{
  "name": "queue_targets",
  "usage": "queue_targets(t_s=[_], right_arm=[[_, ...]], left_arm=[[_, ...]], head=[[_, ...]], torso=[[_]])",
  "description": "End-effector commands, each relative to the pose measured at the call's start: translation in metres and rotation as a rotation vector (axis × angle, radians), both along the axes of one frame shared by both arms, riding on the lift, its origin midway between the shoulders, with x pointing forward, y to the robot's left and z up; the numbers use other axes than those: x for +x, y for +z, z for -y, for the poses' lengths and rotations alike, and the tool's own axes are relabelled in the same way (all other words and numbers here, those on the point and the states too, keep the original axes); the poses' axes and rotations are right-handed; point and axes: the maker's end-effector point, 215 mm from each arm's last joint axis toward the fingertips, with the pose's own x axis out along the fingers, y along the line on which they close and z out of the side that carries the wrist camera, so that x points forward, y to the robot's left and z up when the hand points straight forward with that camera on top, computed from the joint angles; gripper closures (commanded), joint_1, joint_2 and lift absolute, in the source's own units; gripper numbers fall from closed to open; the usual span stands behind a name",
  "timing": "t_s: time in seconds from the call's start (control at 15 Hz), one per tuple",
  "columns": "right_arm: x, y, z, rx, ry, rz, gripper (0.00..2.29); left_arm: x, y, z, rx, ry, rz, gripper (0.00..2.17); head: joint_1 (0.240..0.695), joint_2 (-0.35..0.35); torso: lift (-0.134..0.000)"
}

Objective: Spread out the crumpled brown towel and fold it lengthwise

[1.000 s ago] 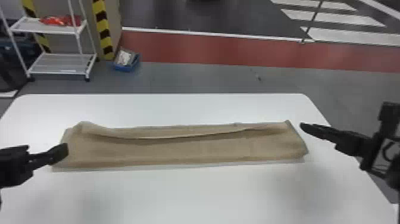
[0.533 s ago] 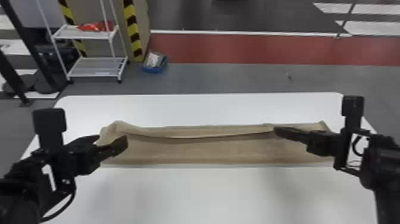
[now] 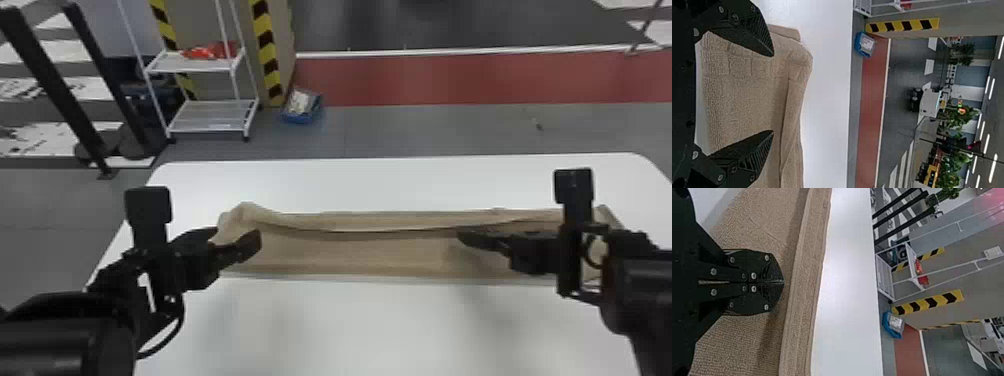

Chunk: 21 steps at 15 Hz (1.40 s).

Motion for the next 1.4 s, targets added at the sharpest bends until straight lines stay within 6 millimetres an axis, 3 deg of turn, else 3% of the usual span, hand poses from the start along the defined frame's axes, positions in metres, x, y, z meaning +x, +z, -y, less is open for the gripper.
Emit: queue_targets(t_s=[0.0, 0.13, 0.53, 0.8, 1.13, 1.27, 1.33], right_arm=[[0.006, -0.004, -0.019, -0.008, 0.027, -0.008, 2.07], [0.011, -0.006, -0.031, -0.023, 0.036, -0.010, 2.07], [0.041, 0.000, -0.026, -0.108, -0.017, 0.024, 2.07], [0.068, 0.016, -0.019, -0.120, -0.040, 0.111, 2.07], [0.044, 0.019, -0.002, -0.047, -0.066, 0.123, 2.07], [0.041, 0.029, 0.020, -0.017, -0.088, 0.138, 2.07], [0.040, 0.040, 0.037, 0.002, -0.104, 0.161, 1.94]], left_arm=[[0.000, -0.002, -0.001, 0.002, 0.000, -0.004, 0.23], [0.000, -0.001, -0.001, -0.001, -0.005, -0.001, 0.23], [0.001, 0.002, -0.002, -0.003, -0.009, 0.007, 0.23], [0.000, 0.002, -0.003, -0.004, -0.011, 0.008, 0.23], [-0.004, 0.004, -0.011, -0.003, -0.002, 0.025, 0.23], [-0.001, 0.009, -0.011, -0.001, -0.004, 0.043, 0.23], [0.001, 0.012, -0.010, -0.001, -0.004, 0.051, 0.22]], head=[[0.695, 0.112], [0.695, 0.124], [0.695, 0.141], [0.695, 0.133], [0.695, 0.130], [0.695, 0.127], [0.695, 0.122]], torso=[[-0.124], [-0.124], [-0.124], [-0.124], [-0.124], [-0.124], [-0.124]])
